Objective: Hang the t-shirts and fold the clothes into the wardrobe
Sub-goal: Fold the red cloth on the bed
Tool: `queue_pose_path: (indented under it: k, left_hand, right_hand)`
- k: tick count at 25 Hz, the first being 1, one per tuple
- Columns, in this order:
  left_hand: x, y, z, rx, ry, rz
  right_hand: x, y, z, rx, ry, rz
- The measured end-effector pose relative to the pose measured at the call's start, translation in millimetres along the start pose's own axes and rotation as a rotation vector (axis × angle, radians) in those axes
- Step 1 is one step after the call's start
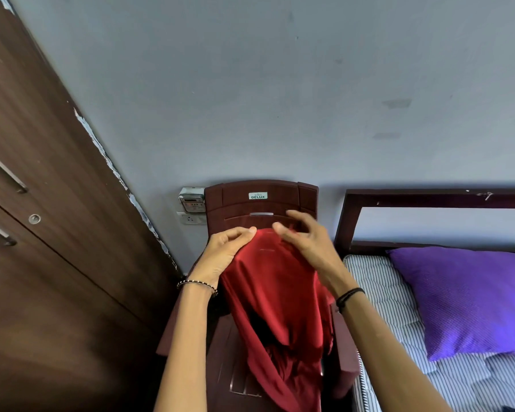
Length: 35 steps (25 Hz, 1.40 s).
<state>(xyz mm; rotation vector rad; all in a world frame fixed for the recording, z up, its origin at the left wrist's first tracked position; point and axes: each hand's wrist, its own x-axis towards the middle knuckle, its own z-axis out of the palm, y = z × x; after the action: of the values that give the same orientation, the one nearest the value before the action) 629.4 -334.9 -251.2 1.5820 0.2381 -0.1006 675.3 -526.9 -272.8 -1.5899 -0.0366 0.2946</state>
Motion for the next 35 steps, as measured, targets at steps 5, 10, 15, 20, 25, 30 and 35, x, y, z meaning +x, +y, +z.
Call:
queue_pose_path:
  k: [5, 10, 15, 20, 25, 30, 35]
  left_hand:
    - [5.3, 7.3, 12.3, 0.032, -0.049, 0.041]
    - [9.9, -18.3, 3.8, 0.194, 0.037, 0.108]
    - [17.3, -34.6, -13.0, 0.565, 0.560, 0.138]
    - [7.8, -58.9, -49.8, 0.530, 0.870, -0.011]
    - [12.5, -43.2, -58.5, -0.143, 0.609, -0.091]
    - [12.5, -7.9, -17.3, 0.170, 0.292, 0.007]
    - [3.9, 18.3, 11.4, 0.359, 0.073, 0.148]
  right_hand:
    - [-3.4, -2.1, 9.5, -0.043, -0.427, -0.009]
    - [8.1, -1.6, 2.9, 0.271, -0.064, -0.098]
    - [11.3, -5.4, 0.8, 0.452, 0.155, -0.194]
    - [21.6, -18.4, -24.7, 0.752, 0.503, -0.220]
    - [21.3, 8.2, -26.6, 0.502, 0.407, -0.100]
    - [4.4, 0.6, -1.2, 0.104, -0.093, -0.066]
    - [-5.7, -1.6, 14.9, -0.041, -0.432, -0.167]
